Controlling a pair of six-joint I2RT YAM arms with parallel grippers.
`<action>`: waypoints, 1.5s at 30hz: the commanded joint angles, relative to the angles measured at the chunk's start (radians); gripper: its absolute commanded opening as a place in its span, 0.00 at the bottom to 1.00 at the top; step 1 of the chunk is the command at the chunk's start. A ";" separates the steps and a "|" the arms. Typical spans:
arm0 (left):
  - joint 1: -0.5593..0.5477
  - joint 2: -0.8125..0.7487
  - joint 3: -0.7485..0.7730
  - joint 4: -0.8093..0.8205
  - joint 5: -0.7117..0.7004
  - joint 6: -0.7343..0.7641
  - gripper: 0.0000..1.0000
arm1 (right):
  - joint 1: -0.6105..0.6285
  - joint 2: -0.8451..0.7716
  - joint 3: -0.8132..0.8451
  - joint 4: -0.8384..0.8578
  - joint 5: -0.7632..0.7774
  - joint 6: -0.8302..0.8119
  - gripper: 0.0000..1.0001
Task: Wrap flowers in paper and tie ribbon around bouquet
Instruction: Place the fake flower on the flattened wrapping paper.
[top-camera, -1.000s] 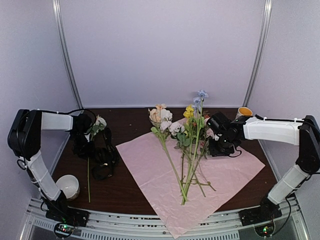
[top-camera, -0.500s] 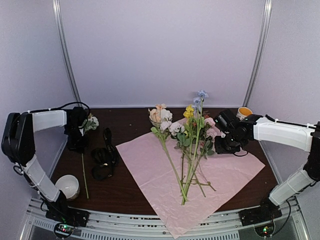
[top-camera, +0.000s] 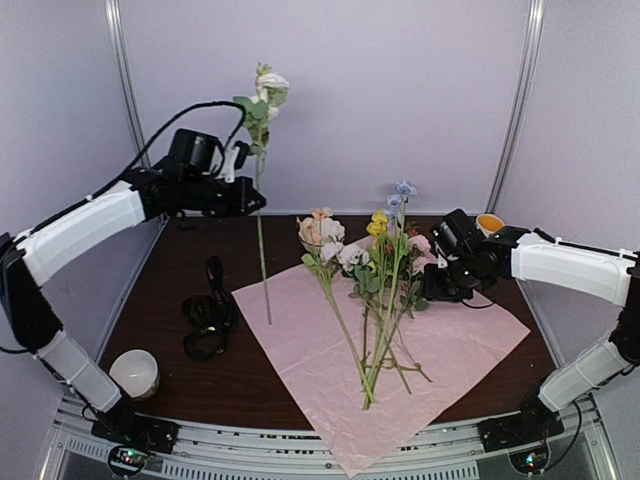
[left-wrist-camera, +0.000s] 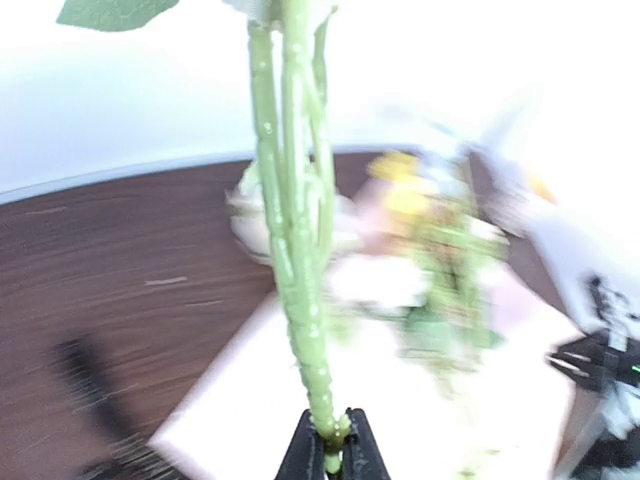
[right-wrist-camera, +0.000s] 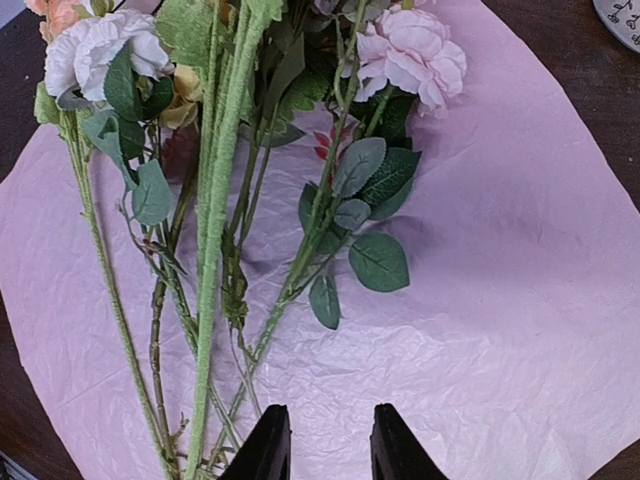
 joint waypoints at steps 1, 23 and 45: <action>-0.118 0.285 0.131 0.272 0.364 -0.082 0.00 | -0.006 -0.027 0.016 0.057 -0.051 0.037 0.29; -0.324 0.870 0.411 0.276 0.429 -0.287 0.05 | -0.006 0.101 0.032 0.054 -0.081 0.050 0.30; -0.257 0.617 0.352 -0.167 0.094 0.117 0.45 | -0.007 0.228 0.000 0.020 0.088 0.092 0.27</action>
